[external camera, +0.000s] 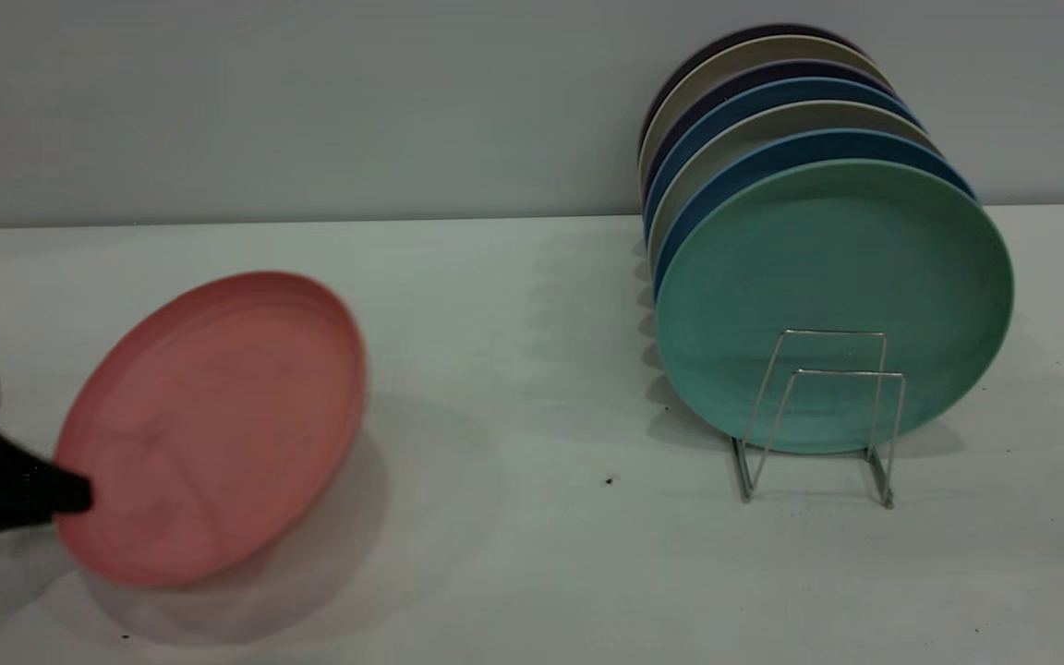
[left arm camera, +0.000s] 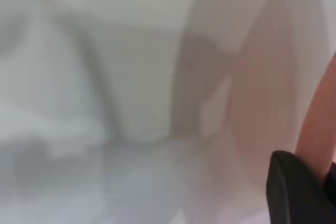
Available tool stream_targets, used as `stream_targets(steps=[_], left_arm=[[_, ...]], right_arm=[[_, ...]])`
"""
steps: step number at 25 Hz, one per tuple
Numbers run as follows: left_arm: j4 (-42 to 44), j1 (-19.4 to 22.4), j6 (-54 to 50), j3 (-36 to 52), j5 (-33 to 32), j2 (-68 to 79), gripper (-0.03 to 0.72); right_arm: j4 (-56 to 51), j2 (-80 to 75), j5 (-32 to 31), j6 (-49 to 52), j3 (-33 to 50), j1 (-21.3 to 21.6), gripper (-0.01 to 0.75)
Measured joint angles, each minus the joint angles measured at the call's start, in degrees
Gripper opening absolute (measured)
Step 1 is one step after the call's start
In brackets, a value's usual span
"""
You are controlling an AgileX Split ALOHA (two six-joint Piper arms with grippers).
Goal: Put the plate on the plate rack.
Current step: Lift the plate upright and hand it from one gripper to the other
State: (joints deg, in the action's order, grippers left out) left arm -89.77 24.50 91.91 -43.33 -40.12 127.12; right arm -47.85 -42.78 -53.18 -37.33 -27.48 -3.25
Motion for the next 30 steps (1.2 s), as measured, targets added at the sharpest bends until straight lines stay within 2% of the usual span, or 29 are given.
stream_targets(steps=[7,11,21,30], left_arm=[[0.99,-12.90,2.83,0.05,5.52,-7.16,0.012],[2.19,-18.54,3.03,0.05,7.32,-9.13,0.012],[2.48,-29.12,5.18,0.05,7.95,-9.30,0.012],[-1.31,-35.80,5.38,0.05,8.15,-13.84,0.012]], right_arm=[[-11.28,-14.07,3.83,-12.37,0.00,0.00,0.452],[-16.59,-23.15,6.46,-19.90,0.00,0.00,0.453],[-32.18,-43.12,7.16,-39.36,-0.16,0.00,0.453],[-40.28,-51.54,5.60,-47.52,-0.36,-0.11,0.453]])
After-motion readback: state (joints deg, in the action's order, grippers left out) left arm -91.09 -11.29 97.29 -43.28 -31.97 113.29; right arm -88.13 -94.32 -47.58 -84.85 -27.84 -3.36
